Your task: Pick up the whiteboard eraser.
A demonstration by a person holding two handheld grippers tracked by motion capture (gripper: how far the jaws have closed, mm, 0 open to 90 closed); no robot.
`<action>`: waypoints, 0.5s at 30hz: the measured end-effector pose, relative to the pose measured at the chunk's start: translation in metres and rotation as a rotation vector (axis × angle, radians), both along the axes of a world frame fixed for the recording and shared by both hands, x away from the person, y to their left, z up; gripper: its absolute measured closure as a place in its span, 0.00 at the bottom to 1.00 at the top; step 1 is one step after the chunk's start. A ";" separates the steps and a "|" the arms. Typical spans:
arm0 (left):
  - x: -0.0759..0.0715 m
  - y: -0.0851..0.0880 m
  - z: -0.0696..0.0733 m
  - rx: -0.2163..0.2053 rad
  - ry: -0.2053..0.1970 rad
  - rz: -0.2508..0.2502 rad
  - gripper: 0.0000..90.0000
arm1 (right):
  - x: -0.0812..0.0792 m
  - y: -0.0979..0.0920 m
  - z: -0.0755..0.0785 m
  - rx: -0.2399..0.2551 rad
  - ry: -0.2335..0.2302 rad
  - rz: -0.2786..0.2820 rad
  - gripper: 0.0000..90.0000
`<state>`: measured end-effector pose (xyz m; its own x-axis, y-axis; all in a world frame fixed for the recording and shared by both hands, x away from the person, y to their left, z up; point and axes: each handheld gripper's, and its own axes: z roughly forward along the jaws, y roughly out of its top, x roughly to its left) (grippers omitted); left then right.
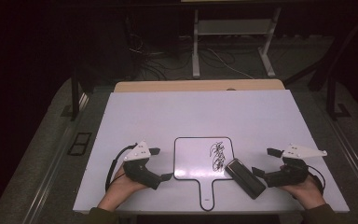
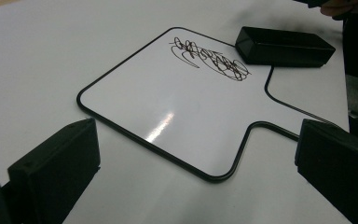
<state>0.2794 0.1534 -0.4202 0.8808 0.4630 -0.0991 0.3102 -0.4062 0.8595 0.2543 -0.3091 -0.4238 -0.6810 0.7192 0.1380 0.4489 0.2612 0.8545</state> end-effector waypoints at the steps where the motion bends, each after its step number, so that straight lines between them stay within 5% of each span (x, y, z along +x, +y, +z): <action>1: -0.001 0.000 0.000 -0.002 -0.001 0.000 0.00 | 0.000 0.000 0.000 0.004 0.001 -0.001 0.01; 15: -0.006 -0.003 -0.001 0.000 0.007 -0.007 0.00 | -0.001 0.000 0.005 0.000 -0.003 -0.007 0.01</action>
<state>0.2731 0.1509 -0.4214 0.8830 0.4573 -0.1056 0.3139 -0.4082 0.8572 0.2530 -0.3087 -0.4192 -0.6760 0.7242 0.1364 0.4487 0.2576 0.8558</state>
